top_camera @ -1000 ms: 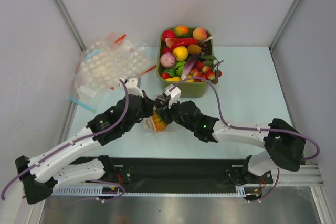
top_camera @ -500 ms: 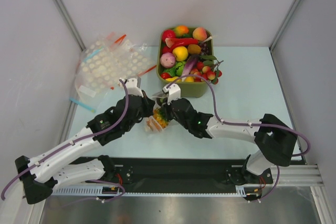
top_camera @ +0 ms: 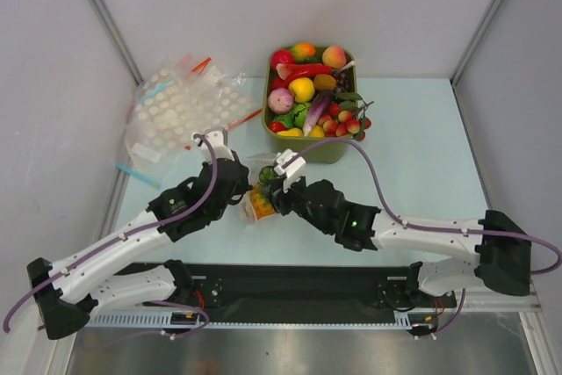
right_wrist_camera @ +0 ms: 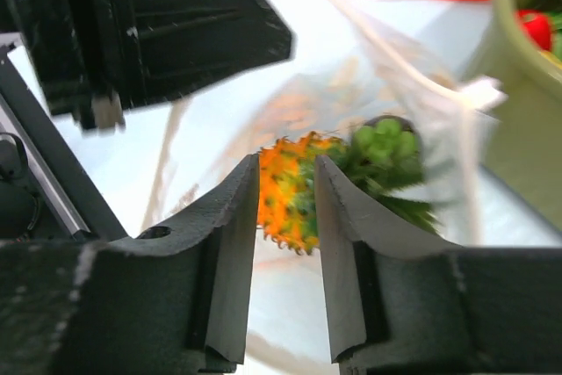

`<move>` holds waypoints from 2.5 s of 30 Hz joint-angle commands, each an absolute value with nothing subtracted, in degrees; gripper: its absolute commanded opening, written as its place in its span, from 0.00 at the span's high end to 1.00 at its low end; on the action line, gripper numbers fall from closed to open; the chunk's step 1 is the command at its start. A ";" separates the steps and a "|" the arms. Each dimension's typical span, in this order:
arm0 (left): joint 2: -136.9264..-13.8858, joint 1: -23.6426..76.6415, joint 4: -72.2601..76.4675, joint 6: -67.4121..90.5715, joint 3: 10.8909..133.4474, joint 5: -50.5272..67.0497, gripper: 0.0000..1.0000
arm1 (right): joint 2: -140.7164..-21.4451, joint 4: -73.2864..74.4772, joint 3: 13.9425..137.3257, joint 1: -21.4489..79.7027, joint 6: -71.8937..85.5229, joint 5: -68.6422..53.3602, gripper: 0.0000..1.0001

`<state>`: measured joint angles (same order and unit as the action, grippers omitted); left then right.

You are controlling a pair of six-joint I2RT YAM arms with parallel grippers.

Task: Place the food in the zip-top bag and seal the zipper
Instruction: Place the fake fruit in the zipper food storage bag, then pick up the fake fruit from the bin.

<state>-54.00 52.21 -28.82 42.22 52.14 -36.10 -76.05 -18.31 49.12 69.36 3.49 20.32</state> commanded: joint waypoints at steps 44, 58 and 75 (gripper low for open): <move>-50.45 51.86 -32.78 49.40 53.00 -46.50 1.00 | -73.39 3.52 59.85 31.30 33.83 32.17 0.21; -50.18 51.86 -32.52 49.13 52.91 -46.14 1.00 | -77.25 -8.77 56.95 17.76 35.95 23.47 0.34; -50.54 51.86 -31.55 48.52 52.47 -45.00 0.99 | -88.42 -21.43 58.19 16.52 34.98 19.42 0.54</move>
